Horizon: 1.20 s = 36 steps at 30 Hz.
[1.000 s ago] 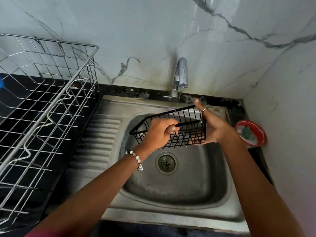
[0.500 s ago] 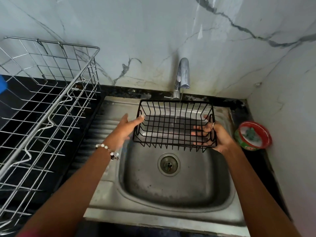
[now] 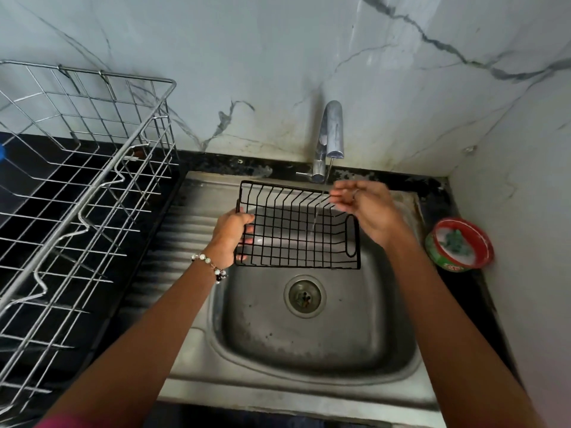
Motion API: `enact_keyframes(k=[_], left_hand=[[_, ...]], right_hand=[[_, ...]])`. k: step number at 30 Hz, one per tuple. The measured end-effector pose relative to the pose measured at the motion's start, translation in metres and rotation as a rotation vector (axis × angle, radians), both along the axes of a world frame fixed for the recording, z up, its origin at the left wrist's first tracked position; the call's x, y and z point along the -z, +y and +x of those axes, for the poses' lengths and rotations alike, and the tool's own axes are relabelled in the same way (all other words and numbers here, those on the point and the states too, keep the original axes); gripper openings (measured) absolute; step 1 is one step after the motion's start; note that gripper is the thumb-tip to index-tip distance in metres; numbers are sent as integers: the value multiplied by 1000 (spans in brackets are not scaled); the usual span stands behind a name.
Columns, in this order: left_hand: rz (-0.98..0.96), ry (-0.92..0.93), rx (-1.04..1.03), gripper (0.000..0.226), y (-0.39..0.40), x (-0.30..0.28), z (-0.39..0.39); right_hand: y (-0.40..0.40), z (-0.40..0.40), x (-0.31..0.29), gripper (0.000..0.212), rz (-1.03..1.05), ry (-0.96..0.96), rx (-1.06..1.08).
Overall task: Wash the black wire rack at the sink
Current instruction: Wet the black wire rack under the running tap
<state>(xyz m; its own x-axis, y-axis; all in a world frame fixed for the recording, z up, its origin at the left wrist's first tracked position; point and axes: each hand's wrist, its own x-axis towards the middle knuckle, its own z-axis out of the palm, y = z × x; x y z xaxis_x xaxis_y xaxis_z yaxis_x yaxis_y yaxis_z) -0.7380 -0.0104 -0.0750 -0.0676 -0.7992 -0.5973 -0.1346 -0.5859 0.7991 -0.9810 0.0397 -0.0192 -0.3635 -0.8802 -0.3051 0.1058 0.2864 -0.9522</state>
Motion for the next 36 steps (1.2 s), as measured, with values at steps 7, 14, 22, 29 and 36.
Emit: enact_keyframes(k=[7,14,22,29,36], left_hand=[[-57,-102,73,22,-4,-3,-8],[42,-55,131,44,-4,-3,-23],[116,85,129,58,0,-5,-31],[159,174,142,54,-1,-1,-42],[214,260,213,55,4,5,-54]], right_hand=[[-19,21,-22,27,142,-298,-34],[-25,26,-31,22,297,-59,-129],[-22,20,-36,30,300,-106,-130],[-21,19,-36,31,291,-123,-128],[-16,24,-29,27,284,-163,-133]])
